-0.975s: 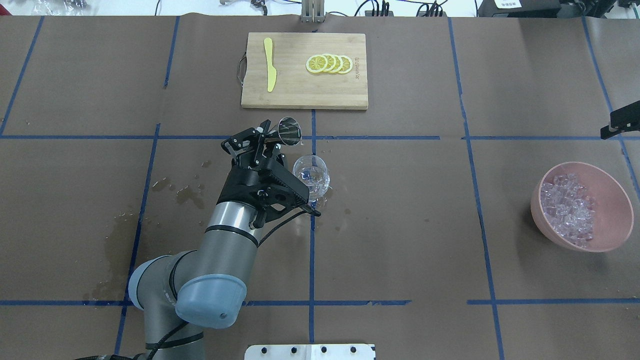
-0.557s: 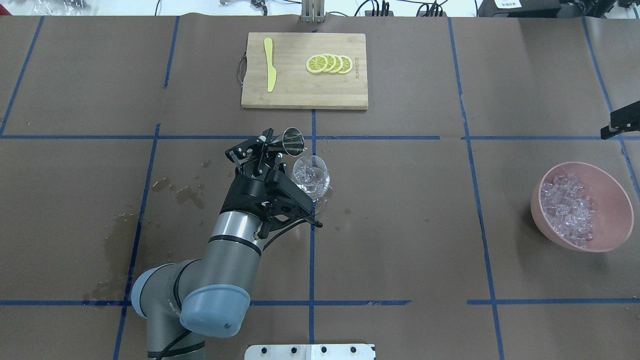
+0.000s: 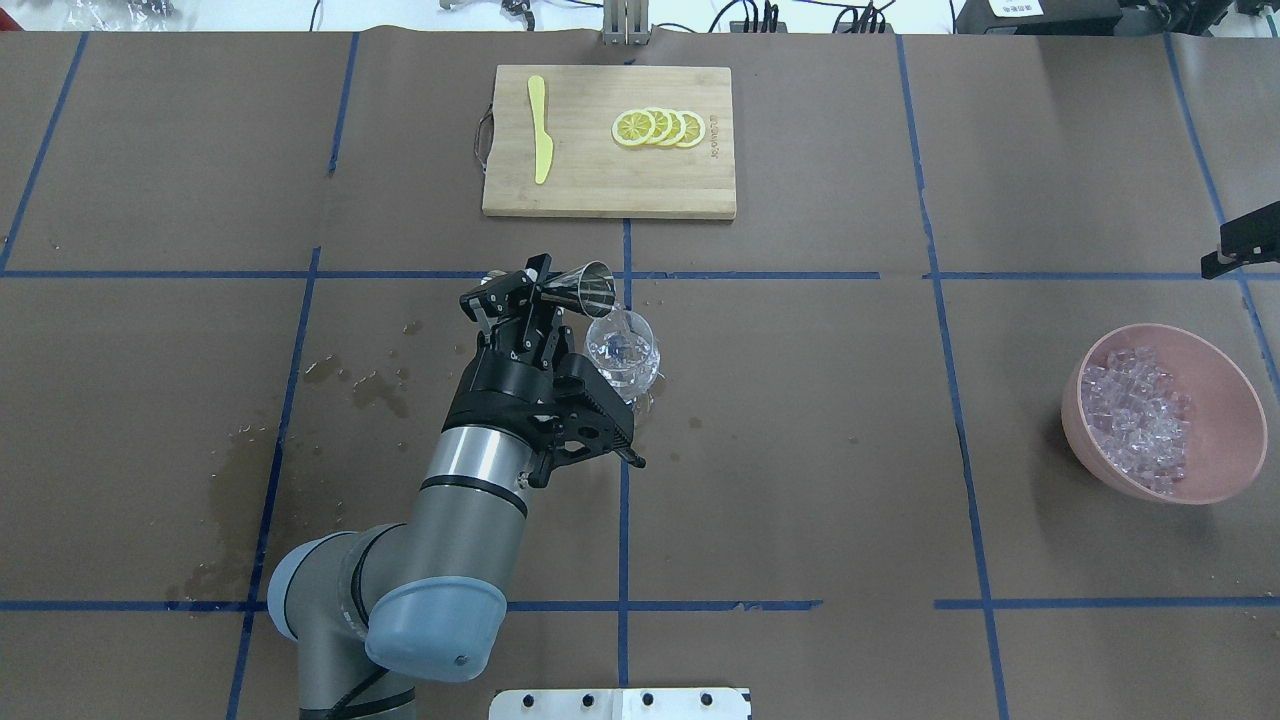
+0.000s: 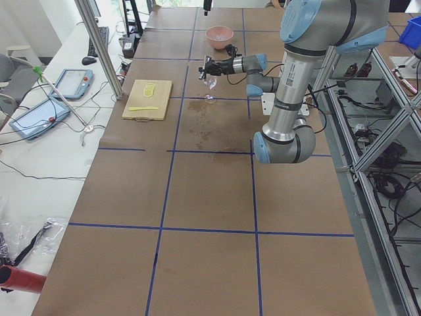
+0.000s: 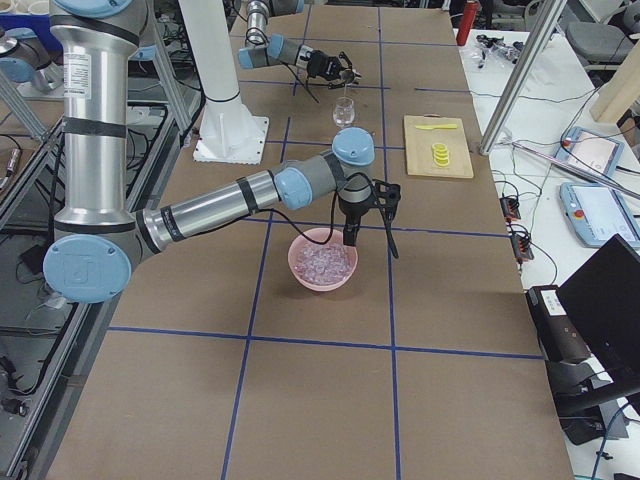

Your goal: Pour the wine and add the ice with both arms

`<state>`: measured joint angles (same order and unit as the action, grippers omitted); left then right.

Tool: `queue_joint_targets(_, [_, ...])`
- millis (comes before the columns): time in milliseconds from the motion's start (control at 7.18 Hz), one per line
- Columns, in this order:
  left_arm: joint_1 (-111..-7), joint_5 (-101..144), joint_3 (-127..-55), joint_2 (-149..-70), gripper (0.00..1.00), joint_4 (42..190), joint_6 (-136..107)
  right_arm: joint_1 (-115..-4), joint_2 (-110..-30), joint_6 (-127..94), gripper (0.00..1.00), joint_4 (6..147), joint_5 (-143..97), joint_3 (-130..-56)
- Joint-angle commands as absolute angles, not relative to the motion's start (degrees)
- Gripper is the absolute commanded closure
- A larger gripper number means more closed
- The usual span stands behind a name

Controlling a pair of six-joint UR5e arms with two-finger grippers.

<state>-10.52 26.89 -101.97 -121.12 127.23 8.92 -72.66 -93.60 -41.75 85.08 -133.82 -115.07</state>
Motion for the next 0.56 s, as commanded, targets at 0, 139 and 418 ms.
queue_joint_targets(0, [-10.37, 25.05, -102.13, -121.11, 1.0, 127.09, 15.36, -72.6, -93.6, -41.84, 0.0, 85.08, -133.86, -114.96])
queue_joint_targets(139, [-10.28, 25.05, -102.39, -121.2, 1.0, 127.09, 18.86, -72.6, -93.6, -41.84, 0.0, 85.08, -133.86, -114.96])
queue_joint_targets(418, [-10.2, 23.13, -102.31, -121.11, 1.0, 127.0, 23.53, -72.6, -93.6, -41.84, 0.0, 85.08, -133.86, -114.96])
